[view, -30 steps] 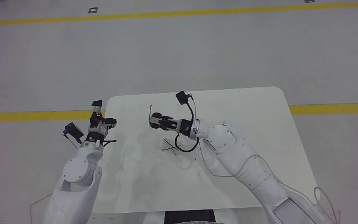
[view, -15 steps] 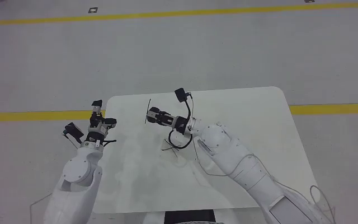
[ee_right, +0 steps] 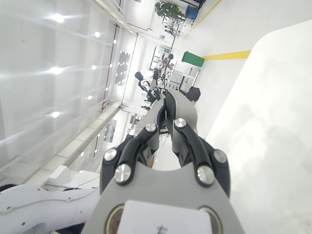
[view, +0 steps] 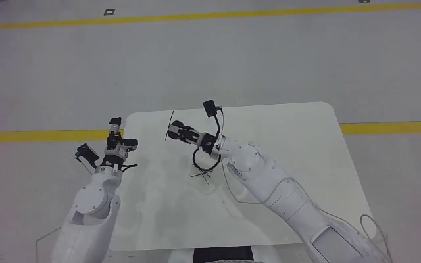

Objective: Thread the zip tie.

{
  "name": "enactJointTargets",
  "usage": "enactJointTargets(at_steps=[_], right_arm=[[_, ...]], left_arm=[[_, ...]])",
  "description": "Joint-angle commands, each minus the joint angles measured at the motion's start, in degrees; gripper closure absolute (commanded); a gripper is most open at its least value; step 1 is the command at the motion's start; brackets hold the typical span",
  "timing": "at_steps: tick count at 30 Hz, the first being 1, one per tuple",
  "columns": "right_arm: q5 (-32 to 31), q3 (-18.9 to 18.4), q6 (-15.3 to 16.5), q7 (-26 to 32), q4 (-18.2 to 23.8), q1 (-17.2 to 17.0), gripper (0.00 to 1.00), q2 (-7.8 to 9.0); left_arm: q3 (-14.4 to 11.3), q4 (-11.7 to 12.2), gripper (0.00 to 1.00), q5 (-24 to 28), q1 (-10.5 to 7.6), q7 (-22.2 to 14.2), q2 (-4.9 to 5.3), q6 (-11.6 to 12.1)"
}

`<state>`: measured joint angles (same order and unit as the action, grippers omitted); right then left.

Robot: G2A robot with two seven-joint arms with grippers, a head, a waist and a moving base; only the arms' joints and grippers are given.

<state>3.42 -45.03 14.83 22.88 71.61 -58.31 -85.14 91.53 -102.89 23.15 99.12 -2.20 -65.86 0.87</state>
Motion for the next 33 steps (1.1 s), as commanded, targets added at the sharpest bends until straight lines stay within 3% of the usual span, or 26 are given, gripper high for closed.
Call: enactJointTargets(at_steps=[1,9,12,33], right_arm=[[-0.79,-0.18,-1.65,-1.02,0.92,-0.40,1.00,-0.01],[-1.39,-0.59,-7.78,-2.38,2.71,-1.24,1.00,-0.28],[0.43,-0.64,-9.60,-2.44,2.82,-1.61,1.00,-0.58],[0.63,-0.71,-9.76,-2.42,2.80,-1.63,1.00,-0.61]], left_arm=[[0.24,-0.02,0.00,-1.36,0.64,-3.24,0.15,1.67],[0.94,0.97,0.00,-9.97,2.76,-13.48,0.88,7.76],[0.99,1.03,0.00,-10.64,3.30,-17.31,1.08,9.26],[1.23,0.94,0.00,-11.24,3.34,-17.68,1.14,9.68]])
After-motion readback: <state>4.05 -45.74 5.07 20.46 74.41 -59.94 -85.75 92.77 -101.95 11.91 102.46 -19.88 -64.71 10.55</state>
